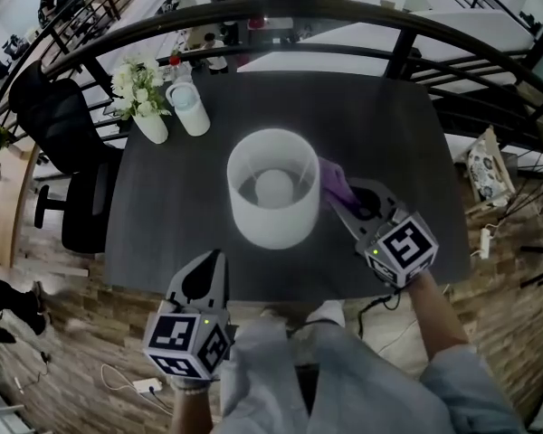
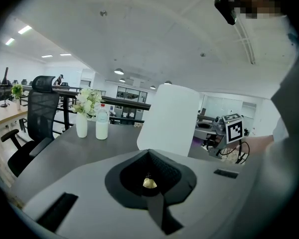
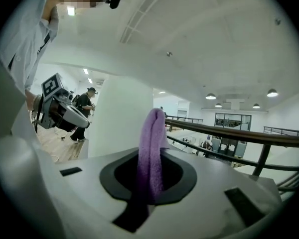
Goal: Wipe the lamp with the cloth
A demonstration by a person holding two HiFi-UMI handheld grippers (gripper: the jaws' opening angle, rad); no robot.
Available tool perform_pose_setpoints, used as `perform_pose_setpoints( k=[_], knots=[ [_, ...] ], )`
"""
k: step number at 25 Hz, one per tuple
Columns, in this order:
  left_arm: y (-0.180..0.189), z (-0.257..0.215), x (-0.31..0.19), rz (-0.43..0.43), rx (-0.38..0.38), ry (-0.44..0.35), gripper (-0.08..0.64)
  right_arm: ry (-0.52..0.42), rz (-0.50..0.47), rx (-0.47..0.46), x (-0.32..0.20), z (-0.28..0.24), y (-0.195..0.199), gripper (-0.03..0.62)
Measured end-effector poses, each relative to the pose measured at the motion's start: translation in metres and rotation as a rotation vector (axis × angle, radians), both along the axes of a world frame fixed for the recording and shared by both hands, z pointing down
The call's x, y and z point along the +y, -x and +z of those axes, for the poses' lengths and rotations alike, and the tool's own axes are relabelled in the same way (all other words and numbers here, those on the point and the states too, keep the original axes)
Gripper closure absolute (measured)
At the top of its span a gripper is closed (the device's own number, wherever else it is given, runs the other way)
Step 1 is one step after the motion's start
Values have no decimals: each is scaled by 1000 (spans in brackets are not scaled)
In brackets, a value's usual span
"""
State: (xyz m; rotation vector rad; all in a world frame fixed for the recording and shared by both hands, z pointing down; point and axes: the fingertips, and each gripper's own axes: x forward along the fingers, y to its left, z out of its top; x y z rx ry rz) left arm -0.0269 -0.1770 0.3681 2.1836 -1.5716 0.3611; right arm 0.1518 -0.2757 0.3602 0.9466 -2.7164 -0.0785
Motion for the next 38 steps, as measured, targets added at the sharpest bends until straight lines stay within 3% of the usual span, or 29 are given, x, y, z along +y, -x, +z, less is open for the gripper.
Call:
perform_pose_setpoints(
  k=[8, 15, 24, 38],
  knots=[
    [18, 5, 6, 36, -10, 3, 558, 44, 127, 49, 10, 56, -1, 543],
    [36, 10, 12, 42, -6, 15, 558, 140, 190, 177, 28, 124, 6, 543],
    [56, 16, 21, 24, 5, 21, 558, 270, 150, 242, 59, 191, 49, 543],
    [81, 18, 28, -17, 25, 19, 558, 330, 61, 190, 92, 198, 141, 543]
  ],
)
